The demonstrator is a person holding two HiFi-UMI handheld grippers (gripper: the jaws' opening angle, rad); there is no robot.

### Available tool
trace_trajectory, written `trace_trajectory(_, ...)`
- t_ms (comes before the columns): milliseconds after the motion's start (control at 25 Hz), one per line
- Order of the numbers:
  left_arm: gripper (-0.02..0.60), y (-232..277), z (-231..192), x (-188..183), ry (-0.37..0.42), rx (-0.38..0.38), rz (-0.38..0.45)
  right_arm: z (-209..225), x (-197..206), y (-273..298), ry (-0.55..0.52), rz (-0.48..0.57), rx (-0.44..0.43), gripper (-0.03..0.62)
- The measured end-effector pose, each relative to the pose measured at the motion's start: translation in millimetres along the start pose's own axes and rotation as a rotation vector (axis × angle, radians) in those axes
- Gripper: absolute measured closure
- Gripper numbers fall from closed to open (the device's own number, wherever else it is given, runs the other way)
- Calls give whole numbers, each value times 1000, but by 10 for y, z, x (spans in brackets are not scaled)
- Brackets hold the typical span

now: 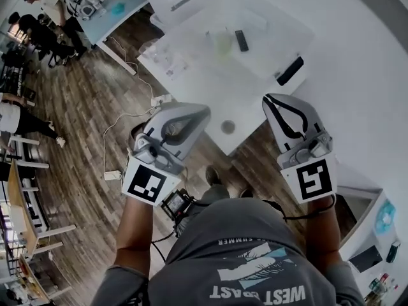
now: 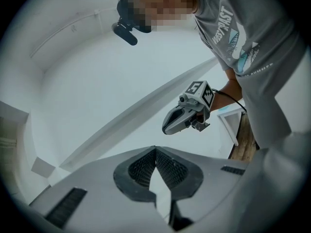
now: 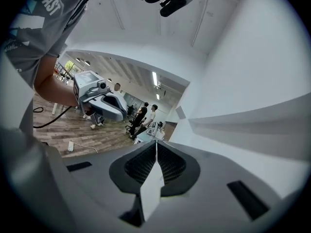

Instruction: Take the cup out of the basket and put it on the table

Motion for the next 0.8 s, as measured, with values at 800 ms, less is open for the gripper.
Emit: trace_trajectory(800,572,-101,-1182,952,-49,25,176,170,-213,1388,-83,-123,73,572)
Point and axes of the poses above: the fingertips, and each gripper's own axes: y forward along the fingers, z to its right, x out of its underside, the point moved 1 cm from there along -y, backward along the fingers, and after that the axes turned 4 degrees about x, right-handed, at the moved point
